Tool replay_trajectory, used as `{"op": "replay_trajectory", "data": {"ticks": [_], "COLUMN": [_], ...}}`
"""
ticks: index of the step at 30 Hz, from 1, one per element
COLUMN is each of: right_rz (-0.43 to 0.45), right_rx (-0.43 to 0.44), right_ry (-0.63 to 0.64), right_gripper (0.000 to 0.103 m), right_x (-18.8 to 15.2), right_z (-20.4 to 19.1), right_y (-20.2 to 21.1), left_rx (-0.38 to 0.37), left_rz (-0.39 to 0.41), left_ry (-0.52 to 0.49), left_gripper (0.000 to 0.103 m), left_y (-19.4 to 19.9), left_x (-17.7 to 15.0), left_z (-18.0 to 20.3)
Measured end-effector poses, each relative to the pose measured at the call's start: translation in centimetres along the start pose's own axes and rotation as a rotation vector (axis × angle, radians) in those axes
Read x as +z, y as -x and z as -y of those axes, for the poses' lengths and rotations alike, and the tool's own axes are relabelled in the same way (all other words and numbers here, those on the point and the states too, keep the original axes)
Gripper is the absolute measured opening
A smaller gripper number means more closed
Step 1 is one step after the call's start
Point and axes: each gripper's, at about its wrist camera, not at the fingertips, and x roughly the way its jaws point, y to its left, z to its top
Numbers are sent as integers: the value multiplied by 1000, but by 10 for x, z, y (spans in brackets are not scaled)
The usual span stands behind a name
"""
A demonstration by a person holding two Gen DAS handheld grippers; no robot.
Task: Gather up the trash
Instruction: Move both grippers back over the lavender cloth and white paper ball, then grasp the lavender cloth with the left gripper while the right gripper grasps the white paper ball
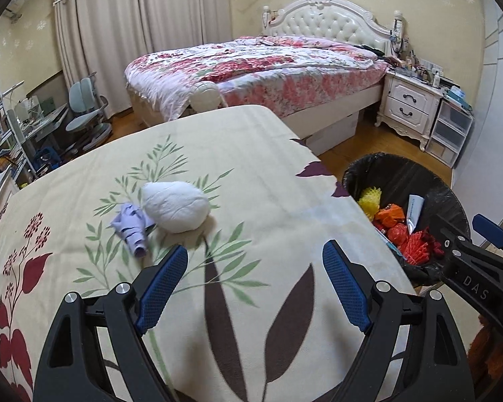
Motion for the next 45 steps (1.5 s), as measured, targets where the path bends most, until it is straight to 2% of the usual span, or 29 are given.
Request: {"op": "replay_trajectory", "data": {"ticks": [9, 17, 23, 32, 34, 35, 37, 39, 41, 45], "right_rz": [-23, -45, -39, -43, -47, -48, -51, -55, -57, -55], "right_rx": [64, 122, 159, 182, 182, 182, 181, 181, 183, 192], "right_ry": [58, 110, 140, 161, 164, 166, 170, 173, 177, 192], "right_gripper": [79, 79, 79, 79, 79, 79, 79, 79, 79, 79], "right_x": [-5, 1, 11, 17, 17, 16, 17, 16, 15, 14], "right_z": [-37, -71, -97, -113, -116, -117, -119, -121, -123, -129], "right_y": [-1, -8, -12, -16, -16, -17, -18, -18, -18, -15], "left_rx": [43, 91, 97, 91, 81, 77, 67, 68, 70, 60], "left_rz": [-51, -89, -118, -133, -132, -138, -137, -127, -119, -114], "left_ry": [109, 163, 191, 193, 187, 180, 168, 145, 127, 128], "left_gripper": [82, 82, 82, 82, 72, 62, 56, 42, 35, 33], "left_y": [-6, -20, -31, -44, -46, -47, -47, -44, -42, -39], "left_x": [-9, -5, 0, 11, 12, 12, 11, 10, 8, 5], "left_z": [-51, -88, -106, -117, -119, -119, -119, -117, -116, -122]}}
